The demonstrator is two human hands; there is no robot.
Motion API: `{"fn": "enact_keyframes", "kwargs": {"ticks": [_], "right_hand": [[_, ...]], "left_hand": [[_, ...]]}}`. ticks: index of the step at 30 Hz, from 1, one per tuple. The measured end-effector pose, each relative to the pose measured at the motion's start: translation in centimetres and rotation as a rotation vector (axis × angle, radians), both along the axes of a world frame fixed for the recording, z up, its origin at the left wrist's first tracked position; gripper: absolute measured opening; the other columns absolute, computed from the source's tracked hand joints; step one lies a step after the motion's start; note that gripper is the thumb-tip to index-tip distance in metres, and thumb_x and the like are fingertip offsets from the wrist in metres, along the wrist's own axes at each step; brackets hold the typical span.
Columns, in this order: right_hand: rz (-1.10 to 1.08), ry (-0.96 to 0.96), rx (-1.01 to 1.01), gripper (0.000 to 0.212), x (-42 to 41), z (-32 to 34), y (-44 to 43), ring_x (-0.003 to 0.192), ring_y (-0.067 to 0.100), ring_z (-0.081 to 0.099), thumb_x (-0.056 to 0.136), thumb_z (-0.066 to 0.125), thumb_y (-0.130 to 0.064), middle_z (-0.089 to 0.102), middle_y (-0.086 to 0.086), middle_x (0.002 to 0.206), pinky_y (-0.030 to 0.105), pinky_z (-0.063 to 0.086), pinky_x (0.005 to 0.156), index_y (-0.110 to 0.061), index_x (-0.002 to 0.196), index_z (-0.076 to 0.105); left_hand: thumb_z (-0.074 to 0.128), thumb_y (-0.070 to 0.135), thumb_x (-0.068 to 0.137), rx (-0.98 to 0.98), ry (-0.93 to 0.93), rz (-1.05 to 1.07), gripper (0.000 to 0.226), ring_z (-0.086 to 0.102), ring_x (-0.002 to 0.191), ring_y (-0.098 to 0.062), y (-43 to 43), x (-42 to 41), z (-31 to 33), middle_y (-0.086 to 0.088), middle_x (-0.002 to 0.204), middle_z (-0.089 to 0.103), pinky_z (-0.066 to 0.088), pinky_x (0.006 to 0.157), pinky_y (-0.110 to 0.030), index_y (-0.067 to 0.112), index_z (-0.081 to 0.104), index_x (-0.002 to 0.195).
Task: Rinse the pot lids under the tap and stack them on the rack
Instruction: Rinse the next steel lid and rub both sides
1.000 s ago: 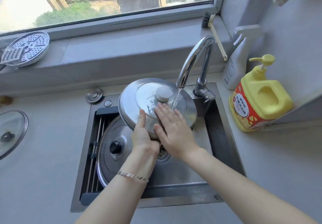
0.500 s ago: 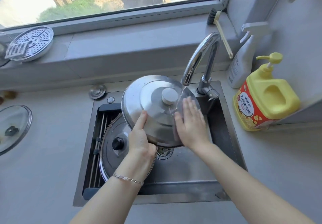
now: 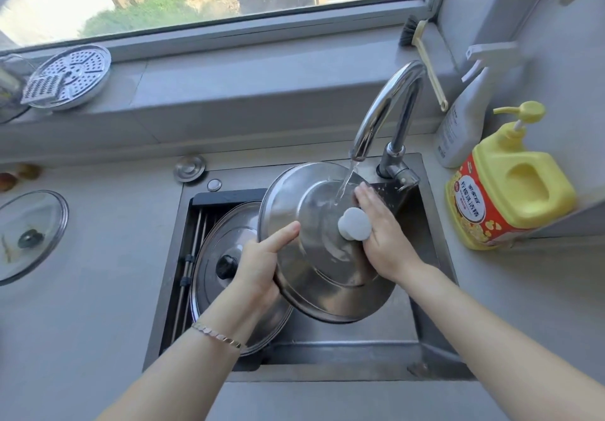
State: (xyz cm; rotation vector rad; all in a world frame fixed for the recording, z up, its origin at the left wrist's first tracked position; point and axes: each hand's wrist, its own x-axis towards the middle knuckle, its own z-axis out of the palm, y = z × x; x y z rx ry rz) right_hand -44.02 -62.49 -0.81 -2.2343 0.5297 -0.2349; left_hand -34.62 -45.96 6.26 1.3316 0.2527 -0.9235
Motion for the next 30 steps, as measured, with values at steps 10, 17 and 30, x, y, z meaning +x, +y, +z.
{"fn": "enact_keyframes", "kwargs": {"ticks": [10,17,30], "right_hand": [[-0.147,0.094,0.270,0.037,2.2,3.6,-4.4,0.108,0.011,0.046,0.102,0.025,-0.026,0.057,0.000,0.117,0.024,0.032,0.091,-0.017,0.122,0.054],[-0.247,0.036,0.093,0.042,4.3,4.1,-3.6,0.121,0.028,0.045,0.096,0.028,-0.034,0.053,0.013,0.126,0.042,0.033,0.103,-0.010,0.122,0.050],[-0.007,0.044,0.041,0.047,4.5,2.6,-1.2,0.123,0.017,0.045,0.094,0.029,-0.047,0.055,0.001,0.129,0.032,0.030,0.101,-0.023,0.128,0.052]], "left_hand": [[0.070,0.004,0.060,-0.068,-0.029,-0.113,0.044,0.070,0.064,-0.031,1.1,-0.2,0.8,-0.020,0.078,0.072,0.055,0.053,-0.035,-0.005,0.065,0.103],[0.073,0.006,0.058,-0.042,-0.130,-0.111,0.034,0.070,0.070,-0.032,0.4,0.9,1.4,-0.020,0.084,0.072,0.059,0.066,-0.040,-0.001,0.070,0.091],[0.066,-0.007,0.075,0.096,-0.184,-0.172,0.011,0.070,0.063,-0.025,0.4,-0.4,0.2,-0.015,0.073,0.073,0.058,0.060,-0.033,0.001,0.070,0.082]]}}
